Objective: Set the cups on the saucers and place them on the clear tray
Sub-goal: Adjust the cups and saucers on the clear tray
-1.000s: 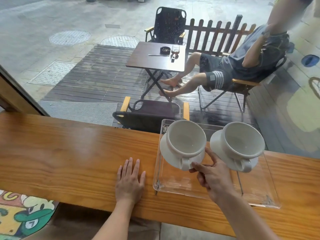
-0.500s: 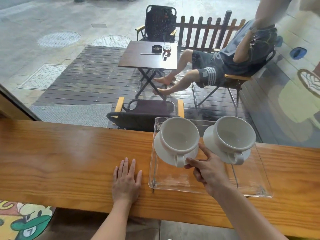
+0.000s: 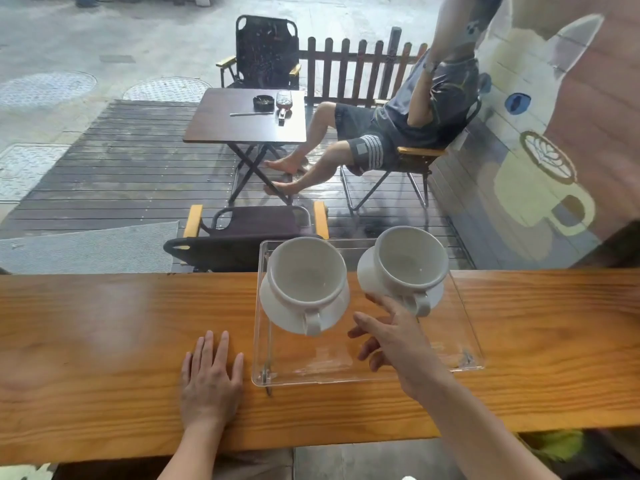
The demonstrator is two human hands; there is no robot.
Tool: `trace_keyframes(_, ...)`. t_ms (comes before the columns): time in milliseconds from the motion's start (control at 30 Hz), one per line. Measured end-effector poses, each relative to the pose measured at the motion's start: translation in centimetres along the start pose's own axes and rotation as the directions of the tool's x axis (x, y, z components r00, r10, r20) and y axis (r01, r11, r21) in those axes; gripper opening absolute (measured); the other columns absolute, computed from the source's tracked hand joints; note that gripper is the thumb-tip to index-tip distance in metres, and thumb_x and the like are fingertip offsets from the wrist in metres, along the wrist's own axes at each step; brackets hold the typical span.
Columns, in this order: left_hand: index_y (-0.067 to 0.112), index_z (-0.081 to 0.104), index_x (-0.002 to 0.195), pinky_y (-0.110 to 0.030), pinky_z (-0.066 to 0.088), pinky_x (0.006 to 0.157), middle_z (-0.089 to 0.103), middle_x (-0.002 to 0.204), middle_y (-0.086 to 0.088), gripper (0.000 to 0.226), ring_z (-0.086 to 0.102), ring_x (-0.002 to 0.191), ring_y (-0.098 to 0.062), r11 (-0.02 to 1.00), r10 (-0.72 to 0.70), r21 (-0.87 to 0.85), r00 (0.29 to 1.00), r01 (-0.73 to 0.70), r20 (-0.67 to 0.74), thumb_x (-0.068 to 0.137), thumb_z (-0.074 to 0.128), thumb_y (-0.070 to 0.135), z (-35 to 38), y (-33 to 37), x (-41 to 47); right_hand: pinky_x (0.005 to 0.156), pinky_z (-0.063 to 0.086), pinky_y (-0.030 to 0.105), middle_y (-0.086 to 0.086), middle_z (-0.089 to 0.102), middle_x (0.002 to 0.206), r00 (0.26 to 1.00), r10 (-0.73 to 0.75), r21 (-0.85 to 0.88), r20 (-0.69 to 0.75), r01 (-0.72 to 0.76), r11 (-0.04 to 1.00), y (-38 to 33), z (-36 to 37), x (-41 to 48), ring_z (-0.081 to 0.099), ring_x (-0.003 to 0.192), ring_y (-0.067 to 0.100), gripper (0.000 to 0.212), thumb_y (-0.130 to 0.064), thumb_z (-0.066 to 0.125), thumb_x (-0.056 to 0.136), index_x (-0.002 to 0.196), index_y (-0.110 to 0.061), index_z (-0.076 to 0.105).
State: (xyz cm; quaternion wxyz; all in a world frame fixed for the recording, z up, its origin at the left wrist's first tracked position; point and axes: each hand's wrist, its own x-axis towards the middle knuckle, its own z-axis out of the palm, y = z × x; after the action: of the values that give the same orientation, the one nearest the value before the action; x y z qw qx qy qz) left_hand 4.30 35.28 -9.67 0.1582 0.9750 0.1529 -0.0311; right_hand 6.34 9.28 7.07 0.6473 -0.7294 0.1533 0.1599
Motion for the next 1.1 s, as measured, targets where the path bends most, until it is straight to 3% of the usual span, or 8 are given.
trace_keyframes(100,0.026,0.018,0.147,-0.038,0.003,0.120,0.015,0.159,-0.002,0.061,0.007,0.146,-0.016,1.000,0.000,-0.003,1.000,0.000,0.004,0.092,0.028,0.051,-0.1,0.1,0.0,0.038,0.044,0.022,0.009,0.067,0.070,0.994,-0.023,0.036,-0.104,0.026,0.999,0.3,-2.1,-1.3,0.059,0.045,0.011,0.015,-0.016,0.059,0.090,0.101,-0.006,0.063)
trace_keyframes(200,0.026,0.021,0.147,-0.038,0.005,0.120,0.017,0.159,-0.002,0.060,0.009,0.146,-0.016,1.000,-0.014,-0.011,1.000,0.014,0.006,0.092,0.029,0.050,-0.2,0.5,0.0,0.040,0.046,0.025,0.012,0.064,0.064,0.979,0.015,0.125,-0.202,0.010,0.992,0.9,-3.7,-2.1,0.061,0.045,0.016,0.013,-0.010,0.055,0.091,0.082,-0.003,0.062)
trace_keyframes(433,0.024,0.028,0.145,-0.040,0.009,0.119,0.023,0.157,-0.004,0.058,0.016,0.145,-0.019,1.000,-0.029,-0.006,1.000,0.029,0.003,0.092,0.037,0.046,-0.5,0.9,-0.2,0.061,0.060,0.037,0.022,0.069,0.088,0.923,0.185,0.366,-0.338,-0.052,0.929,1.4,-5.3,-1.1,0.074,0.070,0.029,0.012,-0.020,0.046,0.097,0.104,-0.011,0.050)
trace_keyframes(533,0.026,0.026,0.146,-0.039,0.008,0.119,0.021,0.158,-0.003,0.058,0.015,0.145,-0.018,0.999,-0.041,-0.003,0.999,0.041,0.008,0.092,0.035,0.047,-0.7,1.1,-0.3,0.067,0.060,0.041,0.023,0.067,0.090,0.922,0.205,0.436,-0.328,-0.045,0.899,1.0,-5.4,0.1,0.072,0.076,0.032,0.040,-0.018,0.049,0.096,0.135,-0.015,0.039)
trace_keyframes(633,0.028,0.020,0.147,-0.038,0.005,0.119,0.015,0.159,-0.001,0.059,0.011,0.146,-0.017,0.999,-0.036,0.012,0.999,0.036,0.024,0.092,0.031,0.048,-0.9,1.2,-0.3,0.060,0.060,0.037,0.021,0.068,0.090,0.928,0.193,0.461,-0.319,-0.026,0.887,0.6,-5.2,0.9,0.071,0.074,0.029,0.061,-0.011,0.056,0.092,0.147,-0.012,0.028)
trace_keyframes(767,0.030,0.018,0.147,-0.037,0.004,0.119,0.014,0.159,0.001,0.058,0.010,0.146,-0.015,0.998,-0.062,0.023,0.998,0.062,0.026,0.093,0.028,0.048,-1.1,1.5,-0.2,0.058,0.059,0.036,0.019,0.071,0.086,0.902,0.210,0.472,-0.379,-0.007,0.882,0.8,-4.9,1.6,0.072,0.069,0.027,0.062,0.000,0.060,0.088,0.144,-0.013,0.036)
trace_keyframes(900,0.030,0.023,0.145,-0.037,0.006,0.119,0.019,0.158,0.001,0.057,0.014,0.145,-0.015,0.997,-0.075,0.022,0.997,0.075,0.013,0.092,0.032,0.047,-0.9,1.5,-0.1,0.050,0.058,0.032,0.022,0.069,0.080,0.864,0.287,0.502,-0.414,-0.046,0.864,0.6,-5.0,2.1,0.072,0.055,0.023,0.029,0.004,0.059,0.086,0.115,0.008,0.056)
trace_keyframes(1100,0.030,0.029,0.144,-0.038,0.008,0.118,0.024,0.157,0.000,0.056,0.018,0.144,-0.017,0.996,-0.087,0.035,0.996,0.087,0.009,0.091,0.036,0.047,-0.4,1.3,0.1,0.043,0.055,0.029,0.023,0.067,0.082,0.859,0.339,0.539,-0.385,-0.089,0.838,0.6,-5.6,2.2,0.069,0.046,0.021,0.020,0.011,0.048,0.089,0.107,0.014,0.057)
